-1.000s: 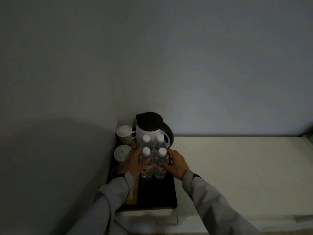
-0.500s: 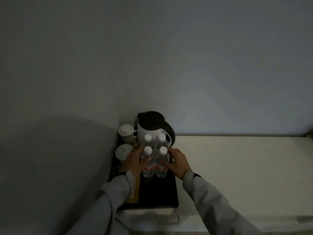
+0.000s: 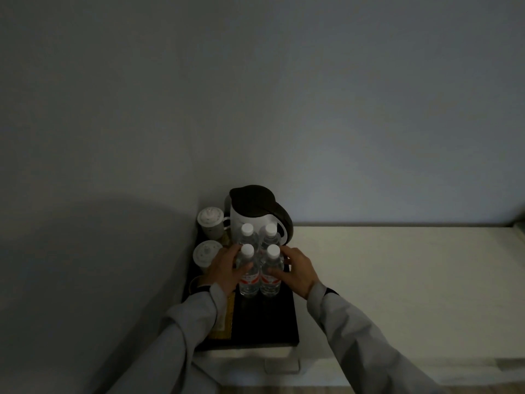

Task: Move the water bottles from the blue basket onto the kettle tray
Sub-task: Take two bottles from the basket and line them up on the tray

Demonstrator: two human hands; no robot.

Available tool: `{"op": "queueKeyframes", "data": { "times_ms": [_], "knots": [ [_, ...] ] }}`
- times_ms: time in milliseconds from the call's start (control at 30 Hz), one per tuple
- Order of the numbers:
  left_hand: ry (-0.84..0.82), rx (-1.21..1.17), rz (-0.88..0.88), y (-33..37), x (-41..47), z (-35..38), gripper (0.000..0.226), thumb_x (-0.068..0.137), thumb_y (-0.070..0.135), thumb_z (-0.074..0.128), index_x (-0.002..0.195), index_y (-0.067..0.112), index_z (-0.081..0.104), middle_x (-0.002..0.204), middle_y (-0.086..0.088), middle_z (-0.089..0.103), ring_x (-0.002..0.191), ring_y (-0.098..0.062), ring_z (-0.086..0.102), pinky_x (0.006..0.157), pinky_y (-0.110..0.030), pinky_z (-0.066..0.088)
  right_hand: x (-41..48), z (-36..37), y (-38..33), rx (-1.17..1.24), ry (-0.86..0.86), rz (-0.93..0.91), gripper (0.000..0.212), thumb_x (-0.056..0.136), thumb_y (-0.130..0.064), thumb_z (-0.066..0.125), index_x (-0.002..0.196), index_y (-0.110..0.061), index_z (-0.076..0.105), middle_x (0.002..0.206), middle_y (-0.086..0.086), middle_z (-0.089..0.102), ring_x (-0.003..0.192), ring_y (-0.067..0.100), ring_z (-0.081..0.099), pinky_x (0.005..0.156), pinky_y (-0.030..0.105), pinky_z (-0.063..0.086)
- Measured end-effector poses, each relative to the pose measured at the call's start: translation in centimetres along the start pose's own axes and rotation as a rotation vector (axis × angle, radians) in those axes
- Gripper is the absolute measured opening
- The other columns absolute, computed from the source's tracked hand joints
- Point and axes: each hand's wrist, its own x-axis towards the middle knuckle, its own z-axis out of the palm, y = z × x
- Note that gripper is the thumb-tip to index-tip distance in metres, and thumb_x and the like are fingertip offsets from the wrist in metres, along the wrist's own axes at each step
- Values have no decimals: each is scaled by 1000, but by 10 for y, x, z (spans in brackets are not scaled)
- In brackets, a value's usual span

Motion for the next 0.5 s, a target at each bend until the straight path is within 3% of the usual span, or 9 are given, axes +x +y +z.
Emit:
{"op": "queueKeyframes", "data": {
  "times_ms": [200, 500],
  "knots": [
    [-18, 19, -22, 1, -1, -2, 57, 87, 31, 71, 138, 17, 49, 121, -15, 55, 112, -30, 56, 96, -38, 48, 1, 0, 0, -7, -2, 8, 57, 82, -31, 78, 134, -21, 57, 118, 16, 63, 110, 31, 61, 96, 42, 52],
    [-29, 60, -30, 6, -4, -4, 53, 87, 39, 68, 134, 22, 50, 117, -11, 58, 109, -29, 59, 94, -41, 50, 0, -3, 2, -34, -27, -11, 55, 83, -36, 77, 132, -22, 57, 115, 14, 63, 110, 32, 59, 94, 45, 51]
  ]
}}
